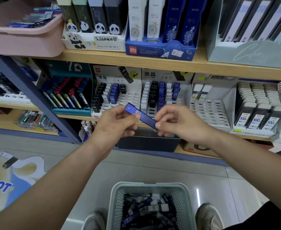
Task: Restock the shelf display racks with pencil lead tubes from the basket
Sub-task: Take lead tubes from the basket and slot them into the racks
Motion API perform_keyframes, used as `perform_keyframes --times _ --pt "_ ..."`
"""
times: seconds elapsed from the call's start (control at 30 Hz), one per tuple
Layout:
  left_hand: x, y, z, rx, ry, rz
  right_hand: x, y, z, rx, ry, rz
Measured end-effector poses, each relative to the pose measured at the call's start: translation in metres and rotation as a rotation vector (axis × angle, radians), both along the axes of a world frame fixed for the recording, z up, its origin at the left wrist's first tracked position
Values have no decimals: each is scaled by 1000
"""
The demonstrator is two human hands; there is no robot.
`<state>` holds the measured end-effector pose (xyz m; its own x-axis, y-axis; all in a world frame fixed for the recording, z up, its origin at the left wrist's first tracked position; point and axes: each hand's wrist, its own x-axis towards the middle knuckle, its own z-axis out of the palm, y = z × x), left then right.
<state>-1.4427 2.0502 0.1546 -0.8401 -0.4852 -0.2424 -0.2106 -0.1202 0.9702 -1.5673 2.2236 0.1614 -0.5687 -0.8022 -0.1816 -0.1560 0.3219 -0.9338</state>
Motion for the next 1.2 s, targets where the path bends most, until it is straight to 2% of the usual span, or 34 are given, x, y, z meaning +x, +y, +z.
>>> perform_keyframes --times 0.07,0.13,0.2,0.27,0.33,0.47,0.6,0.77,0.87,1.2 --pt "-2 4 0 26 -5 -7 6 -2 -4 35 17 53" --pt "-5 9 -1 -24 -21 -38 8 -3 -5 59 139 102" --pt "-8 12 -3 -107 -25 -65 5 -2 -2 20 225 40" --pt "-10 14 -6 -154 -18 -78 -2 -1 2 -74 179 -74" --pt "-14 18 -7 -179 -14 -109 -7 1 5 -130 135 -89" --pt "-23 25 -10 -233 25 -174 -12 2 4 -137 184 -29" --pt "-33 24 -14 -384 -37 -166 -34 9 2 -132 251 -138" --pt "-37 15 -16 -681 -188 -254 -85 22 -10 47 597 -372" --pt "-36 12 -17 -763 -247 -312 -107 20 -23 60 686 -449" --pt "-32 3 -22 -668 -262 -328 -123 4 -48 67 762 -426"
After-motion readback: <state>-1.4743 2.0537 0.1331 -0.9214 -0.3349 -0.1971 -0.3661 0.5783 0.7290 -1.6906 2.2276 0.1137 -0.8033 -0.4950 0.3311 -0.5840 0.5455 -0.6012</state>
